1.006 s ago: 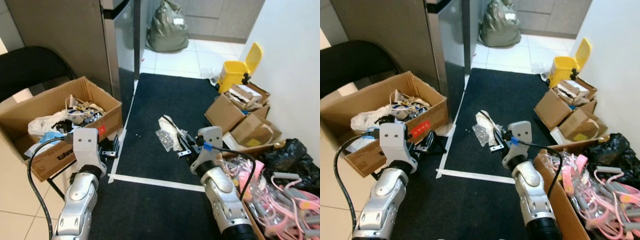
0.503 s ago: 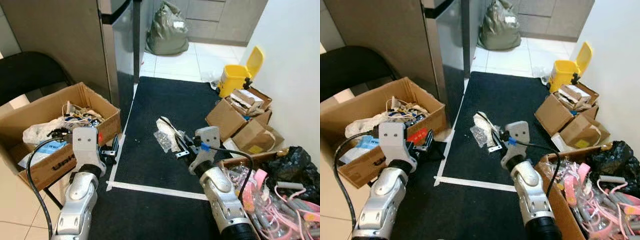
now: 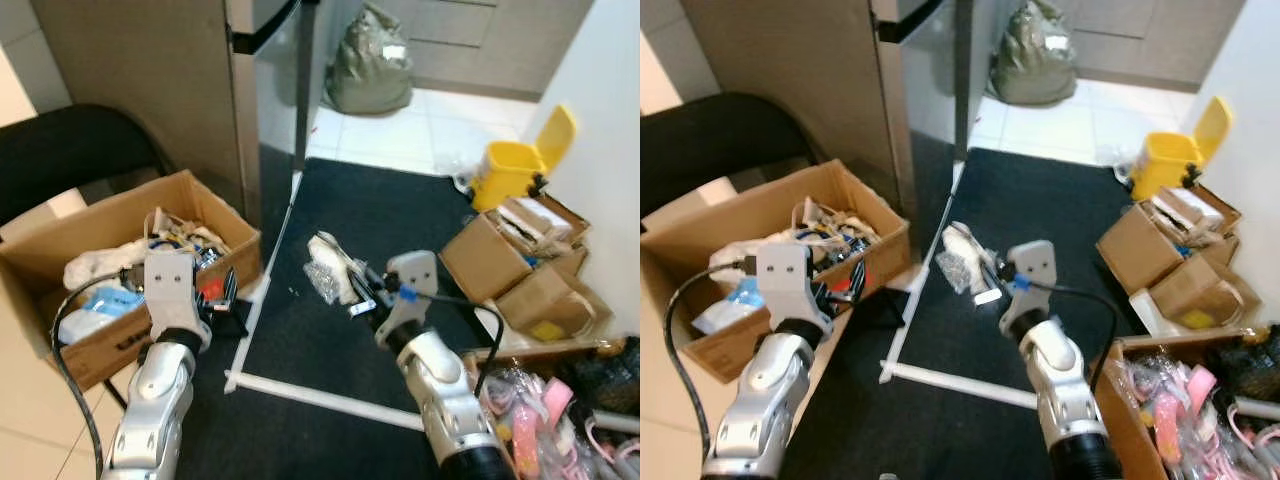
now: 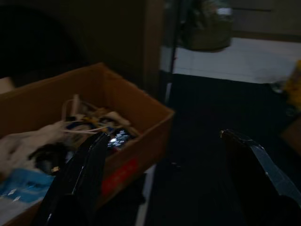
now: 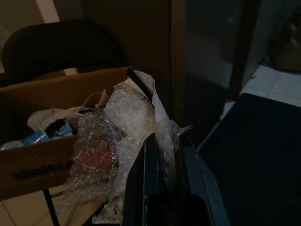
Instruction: Picking trash to rubbish bin
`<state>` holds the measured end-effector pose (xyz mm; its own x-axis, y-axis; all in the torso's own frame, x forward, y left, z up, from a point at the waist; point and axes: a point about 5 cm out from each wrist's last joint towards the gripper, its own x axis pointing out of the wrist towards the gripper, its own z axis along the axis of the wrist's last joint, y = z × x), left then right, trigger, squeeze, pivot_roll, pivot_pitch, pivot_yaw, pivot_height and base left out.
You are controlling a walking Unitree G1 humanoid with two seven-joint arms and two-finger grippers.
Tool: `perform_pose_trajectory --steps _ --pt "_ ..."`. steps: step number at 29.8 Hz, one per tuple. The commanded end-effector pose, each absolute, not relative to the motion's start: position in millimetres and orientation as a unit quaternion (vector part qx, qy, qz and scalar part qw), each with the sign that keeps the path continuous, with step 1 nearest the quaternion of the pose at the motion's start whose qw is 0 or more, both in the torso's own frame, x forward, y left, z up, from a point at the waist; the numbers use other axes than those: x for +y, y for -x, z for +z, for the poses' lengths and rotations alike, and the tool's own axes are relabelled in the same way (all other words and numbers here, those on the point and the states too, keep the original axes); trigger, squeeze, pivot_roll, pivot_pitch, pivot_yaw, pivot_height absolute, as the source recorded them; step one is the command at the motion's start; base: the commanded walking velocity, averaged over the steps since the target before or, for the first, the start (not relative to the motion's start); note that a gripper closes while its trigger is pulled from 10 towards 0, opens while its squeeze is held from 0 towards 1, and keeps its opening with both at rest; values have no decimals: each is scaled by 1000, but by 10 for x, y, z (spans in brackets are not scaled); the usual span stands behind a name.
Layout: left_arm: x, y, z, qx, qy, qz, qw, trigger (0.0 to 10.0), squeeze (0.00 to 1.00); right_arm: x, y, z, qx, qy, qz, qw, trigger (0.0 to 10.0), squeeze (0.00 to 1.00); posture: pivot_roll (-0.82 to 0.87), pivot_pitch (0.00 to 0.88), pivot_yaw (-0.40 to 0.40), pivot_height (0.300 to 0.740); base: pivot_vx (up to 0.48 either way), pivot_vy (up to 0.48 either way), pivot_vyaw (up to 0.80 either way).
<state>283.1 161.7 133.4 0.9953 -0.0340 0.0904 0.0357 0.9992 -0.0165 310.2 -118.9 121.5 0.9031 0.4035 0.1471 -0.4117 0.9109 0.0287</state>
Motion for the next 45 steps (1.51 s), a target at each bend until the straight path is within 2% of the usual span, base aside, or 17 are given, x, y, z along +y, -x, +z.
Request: perform_pose_trajectory --steps 1,31,45 --pt "1610 -2809 1289 -33 7 -19 999 10000 0 -1244 -3085 1179 -64 -29 203 977 10000 0 62 127 -18 740 296 0 575" --pt "1606 -2804 1300 -31 6 -20 999 10000 0 -1256 -3100 1185 -66 -27 199 977 10000 0 67 131 -18 740 290 0 793" --pt "1614 -2829 1305 -30 2 -28 999 10000 0 -1305 -3139 1201 -67 -41 179 981 10000 0 65 135 -19 740 284 0 0"
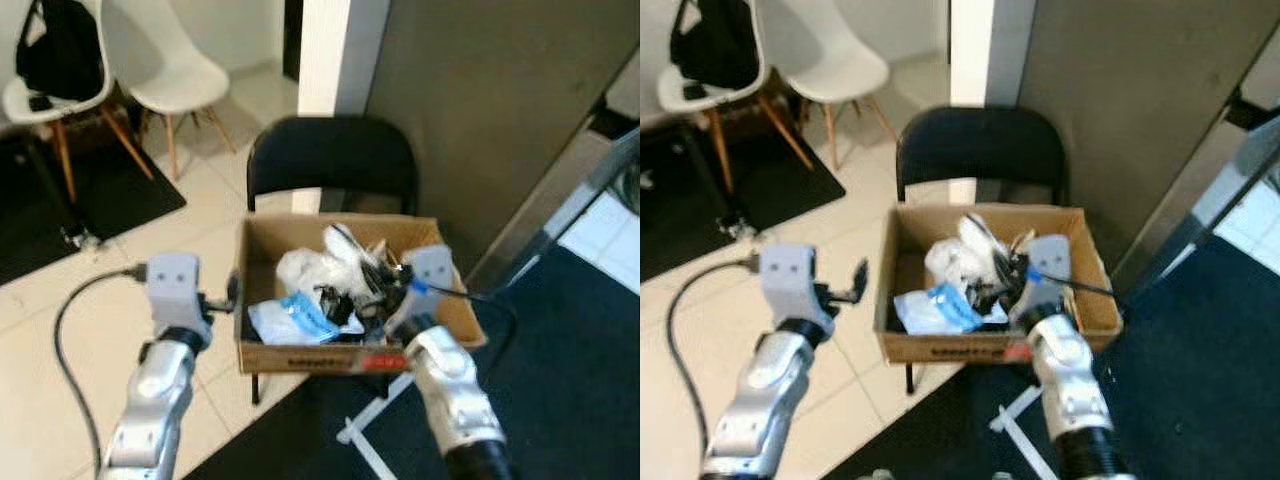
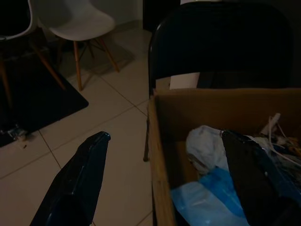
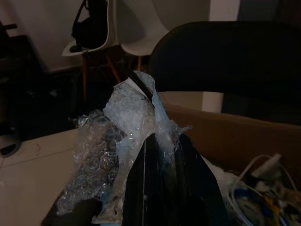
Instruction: Picking trash to rubbish bin
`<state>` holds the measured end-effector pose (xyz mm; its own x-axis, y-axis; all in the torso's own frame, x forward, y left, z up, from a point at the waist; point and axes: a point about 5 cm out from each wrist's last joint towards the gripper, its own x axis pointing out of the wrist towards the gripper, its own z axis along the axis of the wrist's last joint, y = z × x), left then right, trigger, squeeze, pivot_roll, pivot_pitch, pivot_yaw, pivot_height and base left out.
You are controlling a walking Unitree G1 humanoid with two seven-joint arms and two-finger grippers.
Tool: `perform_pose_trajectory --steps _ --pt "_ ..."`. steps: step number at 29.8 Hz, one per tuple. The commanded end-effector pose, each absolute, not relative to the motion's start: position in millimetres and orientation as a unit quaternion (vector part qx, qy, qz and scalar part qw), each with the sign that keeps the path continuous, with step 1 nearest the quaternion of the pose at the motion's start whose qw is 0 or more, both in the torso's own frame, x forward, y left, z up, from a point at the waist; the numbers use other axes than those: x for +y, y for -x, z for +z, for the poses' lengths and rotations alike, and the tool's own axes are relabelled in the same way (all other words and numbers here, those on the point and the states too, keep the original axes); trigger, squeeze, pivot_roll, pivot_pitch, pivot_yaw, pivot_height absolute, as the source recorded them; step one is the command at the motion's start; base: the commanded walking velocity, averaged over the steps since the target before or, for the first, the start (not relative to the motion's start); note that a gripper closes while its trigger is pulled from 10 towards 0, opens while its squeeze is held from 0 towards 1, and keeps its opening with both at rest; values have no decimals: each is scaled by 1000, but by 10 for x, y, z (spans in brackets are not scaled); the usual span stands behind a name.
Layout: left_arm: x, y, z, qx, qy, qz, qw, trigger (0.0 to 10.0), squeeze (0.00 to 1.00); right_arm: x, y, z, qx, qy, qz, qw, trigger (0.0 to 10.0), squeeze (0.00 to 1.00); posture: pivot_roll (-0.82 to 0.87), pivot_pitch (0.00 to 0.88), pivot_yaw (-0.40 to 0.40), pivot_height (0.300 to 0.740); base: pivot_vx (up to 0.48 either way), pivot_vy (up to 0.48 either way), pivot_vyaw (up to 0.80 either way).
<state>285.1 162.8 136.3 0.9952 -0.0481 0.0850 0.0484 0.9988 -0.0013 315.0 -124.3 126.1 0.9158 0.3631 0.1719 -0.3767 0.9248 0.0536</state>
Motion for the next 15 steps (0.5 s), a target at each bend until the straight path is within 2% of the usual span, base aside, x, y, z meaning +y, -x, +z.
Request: perform_pose_trajectory --steps 1,3,15 --pt "1614 -2830 1306 -30 3 -28 999 10000 0 -1305 -3140 1202 -68 -41 179 981 10000 0 65 135 -19 740 281 0 0" --pt "1611 -2835 1307 -29 3 -29 999 10000 0 -1312 -3144 1203 -68 -40 177 981 10000 0 64 136 -22 740 262 0 0" --pt "1535 -2872 1275 -15 -7 -61 998 10000 0 -1308 -3199 1181 -52 -20 182 982 10000 0 60 148 -34 740 0 0 0"
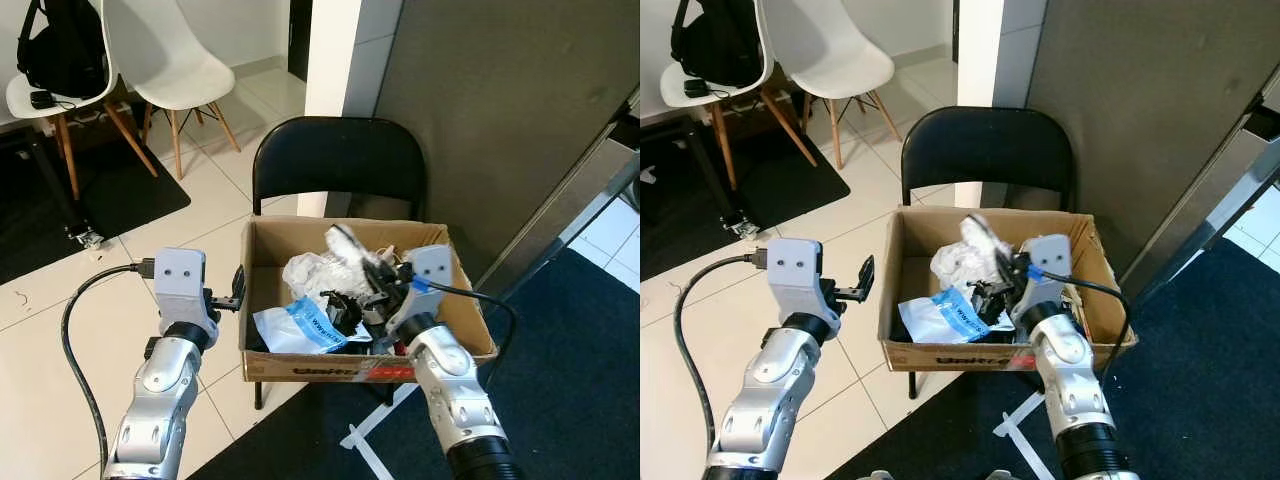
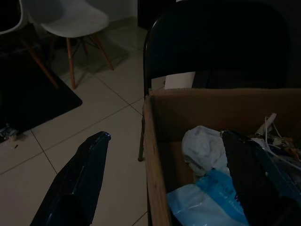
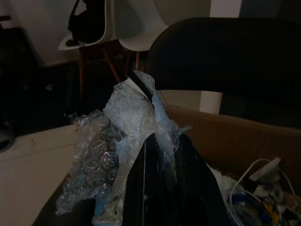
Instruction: Picking trash to rubbish bin
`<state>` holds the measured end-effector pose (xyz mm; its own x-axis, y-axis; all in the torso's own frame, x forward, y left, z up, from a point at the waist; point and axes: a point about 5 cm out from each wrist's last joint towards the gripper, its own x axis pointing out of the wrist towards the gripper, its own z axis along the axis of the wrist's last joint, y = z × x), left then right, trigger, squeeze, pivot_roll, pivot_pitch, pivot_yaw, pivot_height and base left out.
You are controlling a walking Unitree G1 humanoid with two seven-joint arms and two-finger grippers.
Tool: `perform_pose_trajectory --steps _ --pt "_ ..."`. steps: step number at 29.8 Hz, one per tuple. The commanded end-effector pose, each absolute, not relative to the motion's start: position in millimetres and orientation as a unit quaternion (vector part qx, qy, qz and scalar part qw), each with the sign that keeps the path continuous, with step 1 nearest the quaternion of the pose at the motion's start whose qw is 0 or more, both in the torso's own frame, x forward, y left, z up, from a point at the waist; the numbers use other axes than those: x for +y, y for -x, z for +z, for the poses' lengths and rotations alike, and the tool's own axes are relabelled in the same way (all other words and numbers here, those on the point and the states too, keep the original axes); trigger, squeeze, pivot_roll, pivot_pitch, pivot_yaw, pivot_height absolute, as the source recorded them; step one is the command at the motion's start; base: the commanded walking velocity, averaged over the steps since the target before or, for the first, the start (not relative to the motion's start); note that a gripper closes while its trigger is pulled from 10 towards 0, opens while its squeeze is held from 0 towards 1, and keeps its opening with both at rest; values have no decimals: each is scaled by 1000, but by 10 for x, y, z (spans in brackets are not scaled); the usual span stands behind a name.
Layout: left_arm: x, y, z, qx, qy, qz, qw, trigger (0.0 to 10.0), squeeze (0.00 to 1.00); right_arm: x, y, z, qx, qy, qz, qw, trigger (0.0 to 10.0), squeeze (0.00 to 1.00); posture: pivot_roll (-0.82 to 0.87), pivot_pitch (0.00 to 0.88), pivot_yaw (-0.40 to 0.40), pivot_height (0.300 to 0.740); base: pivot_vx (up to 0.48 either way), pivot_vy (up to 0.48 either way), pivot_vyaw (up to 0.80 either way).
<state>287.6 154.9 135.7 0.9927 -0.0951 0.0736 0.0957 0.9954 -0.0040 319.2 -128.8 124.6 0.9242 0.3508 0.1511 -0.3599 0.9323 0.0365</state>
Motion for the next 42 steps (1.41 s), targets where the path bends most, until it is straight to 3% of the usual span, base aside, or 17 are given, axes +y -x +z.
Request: perform_pose_trajectory --steps 1,13,18,33,42 --pt "1521 -2875 1264 -15 -15 -72 997 10000 0 -1297 -3220 1169 -47 -12 185 981 10000 0 60 148 -34 740 0 0 0" --pt "1568 -2970 1214 -9 -42 -96 994 10000 0 -1258 -3416 1196 -33 -4 193 981 10000 0 49 185 -53 740 0 0 0" --pt "1594 -3025 1224 -11 -52 -116 992 10000 0 -1263 -3539 1111 18 18 171 985 10000 0 33 223 -69 740 0 0 0" --pt "1541 -3070 1282 -33 -41 -187 981 10000 20 -1715 -3739 1083 76 24 34 996 10000 0 26 281 -101 740 0 0 0" --pt "1598 -3028 1280 -39 -36 -208 977 10000 59 -1914 -3726 1060 87 21 7 996 10000 0 25 278 -103 740 0 0 0"
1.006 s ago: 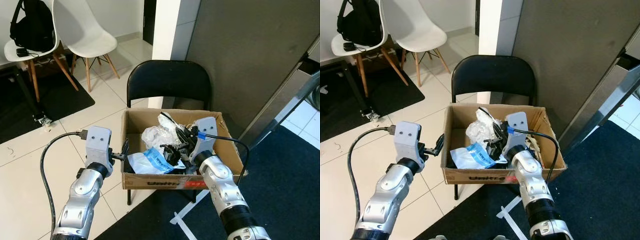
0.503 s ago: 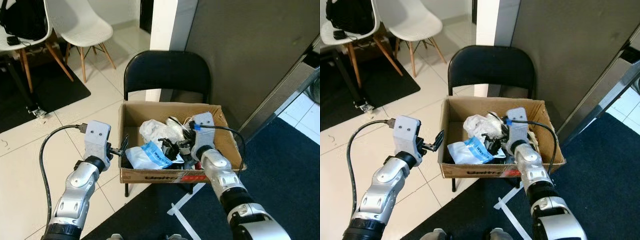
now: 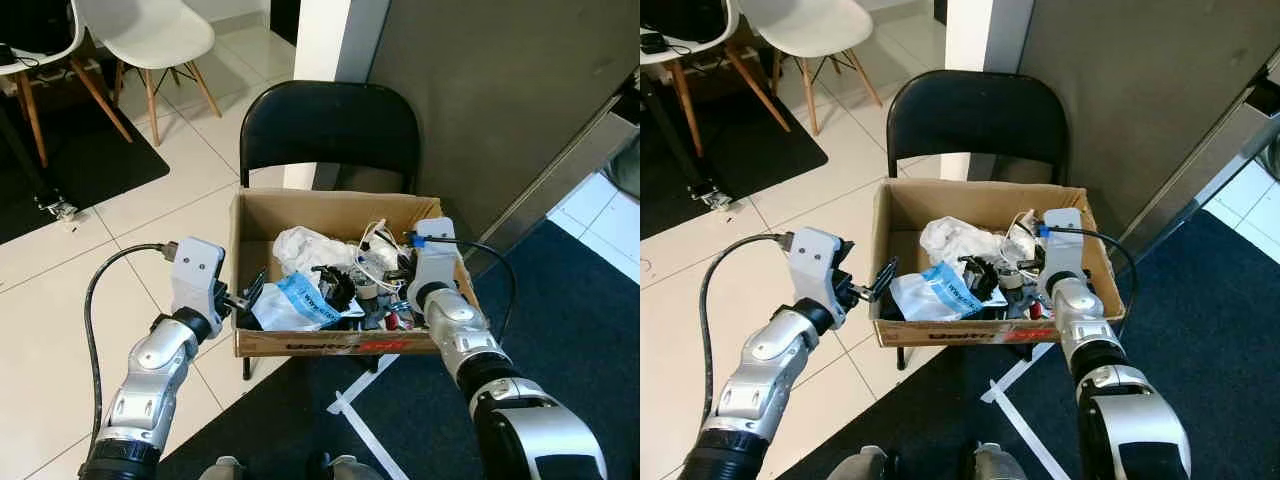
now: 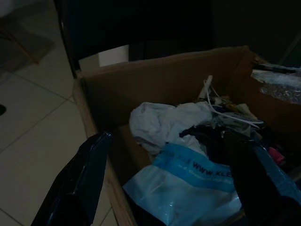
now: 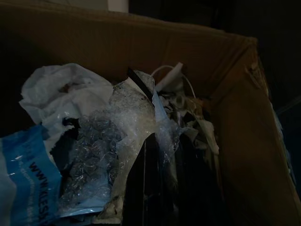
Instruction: Picking trash to rubbish bin
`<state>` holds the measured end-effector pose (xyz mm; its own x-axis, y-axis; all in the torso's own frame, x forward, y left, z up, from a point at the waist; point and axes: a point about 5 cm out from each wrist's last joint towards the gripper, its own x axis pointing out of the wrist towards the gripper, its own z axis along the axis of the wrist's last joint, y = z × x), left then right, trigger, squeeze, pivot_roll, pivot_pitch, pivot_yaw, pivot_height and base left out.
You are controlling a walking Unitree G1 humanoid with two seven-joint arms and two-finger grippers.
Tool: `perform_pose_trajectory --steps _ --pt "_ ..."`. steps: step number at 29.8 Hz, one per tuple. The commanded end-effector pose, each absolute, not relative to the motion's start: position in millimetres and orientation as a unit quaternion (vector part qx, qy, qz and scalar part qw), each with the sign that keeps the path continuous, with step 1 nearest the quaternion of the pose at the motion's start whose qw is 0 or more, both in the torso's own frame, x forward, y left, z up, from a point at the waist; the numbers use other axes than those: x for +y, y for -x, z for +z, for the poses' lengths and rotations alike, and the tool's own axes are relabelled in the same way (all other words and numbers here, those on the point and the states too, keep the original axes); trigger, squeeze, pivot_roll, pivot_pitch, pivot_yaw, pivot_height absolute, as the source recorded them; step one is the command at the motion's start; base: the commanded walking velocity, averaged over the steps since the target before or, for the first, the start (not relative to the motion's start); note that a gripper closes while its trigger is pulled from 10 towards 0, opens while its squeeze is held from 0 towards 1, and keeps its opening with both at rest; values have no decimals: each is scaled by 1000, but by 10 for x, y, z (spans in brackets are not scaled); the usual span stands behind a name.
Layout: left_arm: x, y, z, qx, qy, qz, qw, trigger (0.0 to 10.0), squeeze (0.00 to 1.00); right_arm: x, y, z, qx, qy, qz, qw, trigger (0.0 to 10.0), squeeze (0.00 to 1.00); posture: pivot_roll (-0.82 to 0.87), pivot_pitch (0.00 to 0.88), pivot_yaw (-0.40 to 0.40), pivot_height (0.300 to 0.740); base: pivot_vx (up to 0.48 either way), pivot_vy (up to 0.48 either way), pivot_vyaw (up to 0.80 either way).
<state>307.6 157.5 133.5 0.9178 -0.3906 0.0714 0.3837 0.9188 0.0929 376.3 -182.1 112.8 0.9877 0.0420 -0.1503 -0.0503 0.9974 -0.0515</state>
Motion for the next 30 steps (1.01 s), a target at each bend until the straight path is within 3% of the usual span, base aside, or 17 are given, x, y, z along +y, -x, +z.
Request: perform_pose_trajectory --steps 1,2,12,14,19,20,21,28,30 --pt "1598 -3028 1280 -39 -36 -208 977 10000 59 -1914 -3726 1060 87 21 7 996 10000 0 25 278 -103 740 0 0 0" --pt "1581 -3020 1290 -42 -33 -218 975 10000 110 -1934 -3720 1055 87 22 3 996 10000 0 25 278 -103 740 0 0 0" --pt "1486 -3023 1361 -60 -19 -254 965 10000 90 -1988 -3702 1029 91 11 1 996 10000 27 22 260 -96 740 0 0 0" --pt "1485 -3028 1369 -62 -18 -256 965 10000 106 -1976 -3700 1028 89 2 14 996 10000 1000 23 256 -97 740 0 0 0" --pt "1510 -3036 1381 -63 -19 -256 964 10000 94 -1956 -3707 1024 93 1 12 996 10000 976 30 241 -95 740 0 0 0" --pt "1516 -3039 1383 -63 -19 -257 964 10000 86 -1943 -3711 1025 94 -2 15 995 10000 439 31 239 -94 740 0 0 0" --pt "1523 -3047 1387 -64 -20 -255 965 10000 59 -1922 -3717 1030 95 -8 20 995 10000 0 32 234 -92 740 0 0 0" --pt "1550 -3074 1402 -67 -25 -248 966 10000 0 -1884 -3734 1056 90 -25 33 995 10000 0 36 215 -90 740 0 0 0" --pt "1667 -3099 1450 -79 -20 -183 980 10000 0 -1924 -3757 1150 60 -58 22 996 10000 0 42 192 -91 740 0 0 0"
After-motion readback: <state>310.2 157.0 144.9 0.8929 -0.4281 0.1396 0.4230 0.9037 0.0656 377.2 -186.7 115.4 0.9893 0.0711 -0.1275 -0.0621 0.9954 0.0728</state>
